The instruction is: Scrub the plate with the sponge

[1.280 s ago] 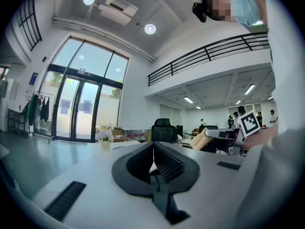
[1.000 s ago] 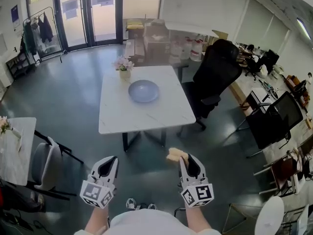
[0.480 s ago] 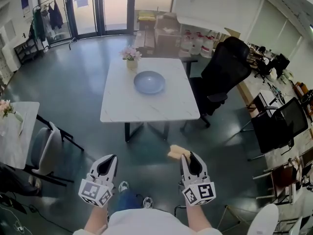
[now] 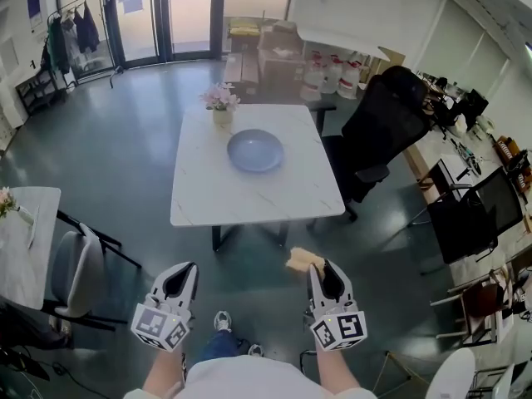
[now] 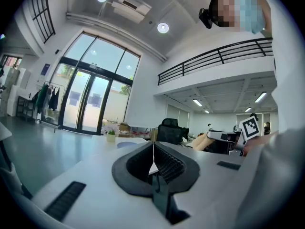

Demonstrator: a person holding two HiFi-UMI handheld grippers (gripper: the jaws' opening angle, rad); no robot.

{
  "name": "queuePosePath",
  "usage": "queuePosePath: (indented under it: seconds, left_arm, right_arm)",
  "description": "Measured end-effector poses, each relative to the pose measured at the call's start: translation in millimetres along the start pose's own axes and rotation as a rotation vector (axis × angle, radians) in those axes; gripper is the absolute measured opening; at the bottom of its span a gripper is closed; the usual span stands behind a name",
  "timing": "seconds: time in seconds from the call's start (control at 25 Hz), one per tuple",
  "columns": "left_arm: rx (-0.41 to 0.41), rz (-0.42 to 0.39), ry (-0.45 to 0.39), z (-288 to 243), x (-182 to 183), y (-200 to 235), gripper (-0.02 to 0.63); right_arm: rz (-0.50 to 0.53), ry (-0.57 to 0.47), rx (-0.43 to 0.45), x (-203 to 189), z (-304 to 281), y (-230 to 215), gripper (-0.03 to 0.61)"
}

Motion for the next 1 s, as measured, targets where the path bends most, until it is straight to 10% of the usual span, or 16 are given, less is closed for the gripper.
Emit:
queuePosePath:
  seconds: [1.0]
  left_arm:
    - [-0.159, -0.01, 0.004, -107, 30, 142, 0.033]
  right_arm:
    - [0.034, -0.024, -0.13, 2, -140, 29, 0.118]
Point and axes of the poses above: the fingertips, and each gripper's own axes: z backward along the fingers, y to its left, x out of its top, the point moved 7 cm from there along z, backward along the fingers
